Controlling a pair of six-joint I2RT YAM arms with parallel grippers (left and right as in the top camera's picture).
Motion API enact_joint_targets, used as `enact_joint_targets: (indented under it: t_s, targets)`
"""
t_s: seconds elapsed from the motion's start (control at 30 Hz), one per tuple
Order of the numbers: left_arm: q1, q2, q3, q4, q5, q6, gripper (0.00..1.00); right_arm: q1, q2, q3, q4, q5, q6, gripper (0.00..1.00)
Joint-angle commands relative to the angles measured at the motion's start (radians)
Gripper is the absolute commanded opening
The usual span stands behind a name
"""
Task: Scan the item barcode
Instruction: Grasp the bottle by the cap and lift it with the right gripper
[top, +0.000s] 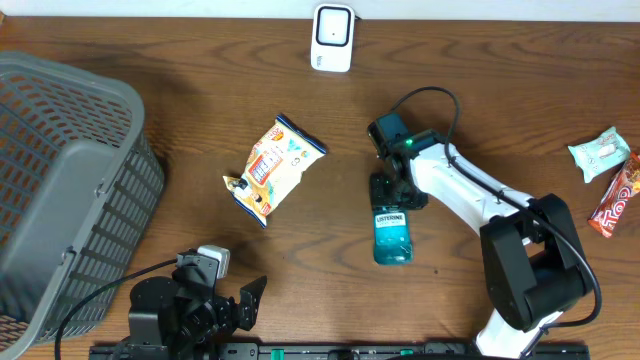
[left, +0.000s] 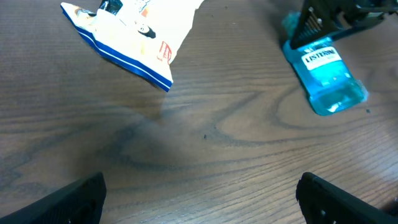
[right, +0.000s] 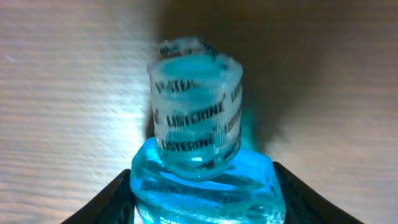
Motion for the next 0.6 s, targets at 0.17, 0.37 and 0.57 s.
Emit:
enact_joint_targets:
  t_s: [0.17,0.37,0.57]
  targets:
    - [0.002,-0.003,0.009,-0.003,-0.005,0.01,0.98,0.035,0.028,0.141,-0.184,0.224,0.013,0.21]
    - [0.002,-0.003,0.009,-0.002,-0.005,0.01,0.98,0.097,0.029,0.143,-0.214,0.297,0.072,0.18]
    - [0.002,-0.003,0.009,-0.003,-0.005,0.01,0.98,0.177,0.029,0.143,-0.248,0.436,0.147,0.2]
